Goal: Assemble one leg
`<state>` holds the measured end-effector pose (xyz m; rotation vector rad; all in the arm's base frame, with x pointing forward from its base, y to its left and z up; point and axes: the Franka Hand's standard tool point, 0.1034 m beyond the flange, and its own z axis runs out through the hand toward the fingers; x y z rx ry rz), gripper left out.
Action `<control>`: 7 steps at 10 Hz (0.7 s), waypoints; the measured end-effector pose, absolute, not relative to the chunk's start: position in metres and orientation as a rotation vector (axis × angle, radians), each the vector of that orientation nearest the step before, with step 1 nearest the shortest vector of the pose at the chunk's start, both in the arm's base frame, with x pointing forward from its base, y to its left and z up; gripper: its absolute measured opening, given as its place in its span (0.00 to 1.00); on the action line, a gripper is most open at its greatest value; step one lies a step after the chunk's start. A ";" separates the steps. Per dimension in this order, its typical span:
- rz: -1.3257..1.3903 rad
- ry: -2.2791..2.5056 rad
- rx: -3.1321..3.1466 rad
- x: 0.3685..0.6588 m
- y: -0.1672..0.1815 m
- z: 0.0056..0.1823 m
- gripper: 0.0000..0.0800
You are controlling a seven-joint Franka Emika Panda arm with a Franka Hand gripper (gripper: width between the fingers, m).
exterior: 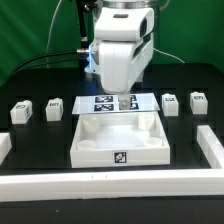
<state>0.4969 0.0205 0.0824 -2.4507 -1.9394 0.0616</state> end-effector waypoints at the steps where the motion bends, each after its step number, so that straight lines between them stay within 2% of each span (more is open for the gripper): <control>1: 0.047 -2.021 -2.391 0.484 0.020 0.079 0.81; 5: 0.104 -2.144 -2.235 0.430 0.014 0.060 0.81; 7: 0.138 -2.124 -2.213 0.425 0.013 0.042 0.81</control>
Offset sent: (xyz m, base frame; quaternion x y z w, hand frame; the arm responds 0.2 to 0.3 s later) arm -0.0570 -0.0048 -0.0089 0.0015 0.0020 -0.1173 0.9931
